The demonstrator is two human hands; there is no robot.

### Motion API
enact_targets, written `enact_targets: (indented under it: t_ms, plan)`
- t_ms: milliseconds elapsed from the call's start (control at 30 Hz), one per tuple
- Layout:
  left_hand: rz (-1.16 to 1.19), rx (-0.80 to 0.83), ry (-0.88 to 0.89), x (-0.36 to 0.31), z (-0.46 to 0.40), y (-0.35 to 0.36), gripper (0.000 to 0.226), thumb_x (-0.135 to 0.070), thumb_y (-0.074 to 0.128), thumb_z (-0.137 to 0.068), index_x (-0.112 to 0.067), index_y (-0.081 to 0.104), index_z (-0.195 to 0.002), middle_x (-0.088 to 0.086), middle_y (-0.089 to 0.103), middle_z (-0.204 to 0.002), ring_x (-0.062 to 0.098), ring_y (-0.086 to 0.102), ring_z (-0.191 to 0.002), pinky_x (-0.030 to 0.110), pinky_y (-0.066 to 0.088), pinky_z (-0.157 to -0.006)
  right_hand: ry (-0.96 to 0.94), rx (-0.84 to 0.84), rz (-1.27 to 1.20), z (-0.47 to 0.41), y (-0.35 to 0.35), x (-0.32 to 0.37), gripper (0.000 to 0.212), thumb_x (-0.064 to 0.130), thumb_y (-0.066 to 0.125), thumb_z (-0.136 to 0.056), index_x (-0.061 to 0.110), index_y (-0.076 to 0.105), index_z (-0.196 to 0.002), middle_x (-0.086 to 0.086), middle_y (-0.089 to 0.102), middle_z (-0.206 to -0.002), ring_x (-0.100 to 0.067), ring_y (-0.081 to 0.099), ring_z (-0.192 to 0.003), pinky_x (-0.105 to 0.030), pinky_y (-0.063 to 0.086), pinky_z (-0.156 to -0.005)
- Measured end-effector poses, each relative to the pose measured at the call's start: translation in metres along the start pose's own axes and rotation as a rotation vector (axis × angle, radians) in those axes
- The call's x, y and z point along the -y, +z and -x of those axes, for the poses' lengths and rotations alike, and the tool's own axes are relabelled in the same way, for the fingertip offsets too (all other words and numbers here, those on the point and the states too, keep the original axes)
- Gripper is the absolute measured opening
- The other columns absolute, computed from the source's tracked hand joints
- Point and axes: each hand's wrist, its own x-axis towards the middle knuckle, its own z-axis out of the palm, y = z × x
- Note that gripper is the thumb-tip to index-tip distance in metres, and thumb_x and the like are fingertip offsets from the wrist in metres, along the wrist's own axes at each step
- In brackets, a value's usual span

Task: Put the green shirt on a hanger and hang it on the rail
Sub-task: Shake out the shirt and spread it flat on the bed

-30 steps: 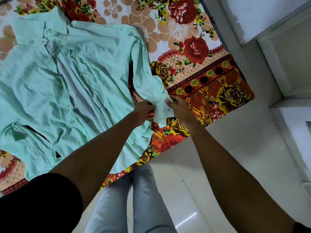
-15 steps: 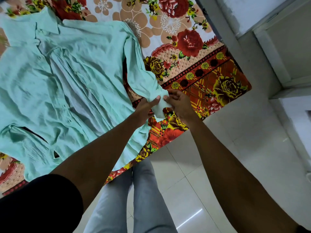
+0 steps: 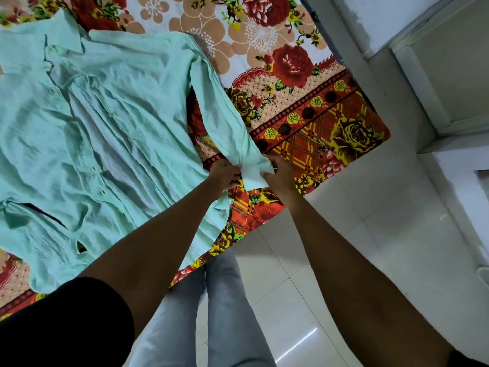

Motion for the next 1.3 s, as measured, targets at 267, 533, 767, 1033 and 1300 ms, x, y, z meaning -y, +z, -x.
enact_targets:
  t_ms: [267,533,767,1033,1300]
  plan:
    - [-0.163,-0.109,0.073,0.004,-0.002,-0.01,0.004,-0.006,0.063,-0.094,-0.002,0.062,-0.093,0.016,0.065,-0.086,0.024,0.064,-0.073,0.033,0.056,-0.057,0.131,-0.082,-0.238,0.005,0.008,0.0,0.052,0.005,0.061,-0.087,0.015,0.06,-0.138,-0.003,0.065,-0.128,-0.019,0.063,-0.113,-0.033,0.055,-0.087]
    - [-0.373,-0.193,0.408,-0.008,0.025,-0.037,0.014,-0.011,0.068,-0.087,-0.011,0.064,-0.101,0.006,0.069,-0.093,0.021,0.067,-0.084,0.033,0.057,-0.076,-0.317,-0.302,0.282,0.015,0.023,0.027,0.034,0.01,0.06,-0.088,0.008,0.064,-0.122,-0.01,0.064,-0.12,-0.026,0.056,-0.117,-0.039,0.048,-0.095]
    - [-0.368,-0.406,0.667,-0.018,0.033,-0.12,0.023,-0.003,0.066,-0.086,-0.005,0.061,-0.108,0.001,0.068,-0.097,0.012,0.065,-0.085,0.03,0.055,-0.081,-0.648,0.087,0.406,-0.005,0.121,0.105,0.028,0.01,0.062,-0.084,0.005,0.069,-0.111,-0.014,0.068,-0.106,-0.035,0.06,-0.103,-0.046,0.05,-0.09]
    - [-0.378,-0.489,0.335,0.032,0.035,-0.199,0.058,-0.019,0.075,-0.075,-0.004,0.053,-0.127,0.019,0.06,-0.119,0.032,0.062,-0.102,0.037,0.051,-0.088,-0.572,0.38,0.804,0.008,0.197,0.111,0.071,0.038,0.08,-0.083,0.012,0.05,-0.141,-0.017,0.053,-0.136,-0.037,0.051,-0.128,-0.053,0.046,-0.104]
    - [-0.366,-0.262,0.22,0.062,0.044,-0.161,0.061,-0.033,0.083,-0.082,-0.01,0.054,-0.131,0.006,0.063,-0.102,0.028,0.064,-0.097,0.029,0.045,-0.075,-0.615,0.293,0.603,0.02,0.165,0.094,0.026,0.022,0.06,-0.101,0.008,0.066,-0.121,-0.011,0.069,-0.11,-0.028,0.065,-0.103,-0.042,0.054,-0.089]
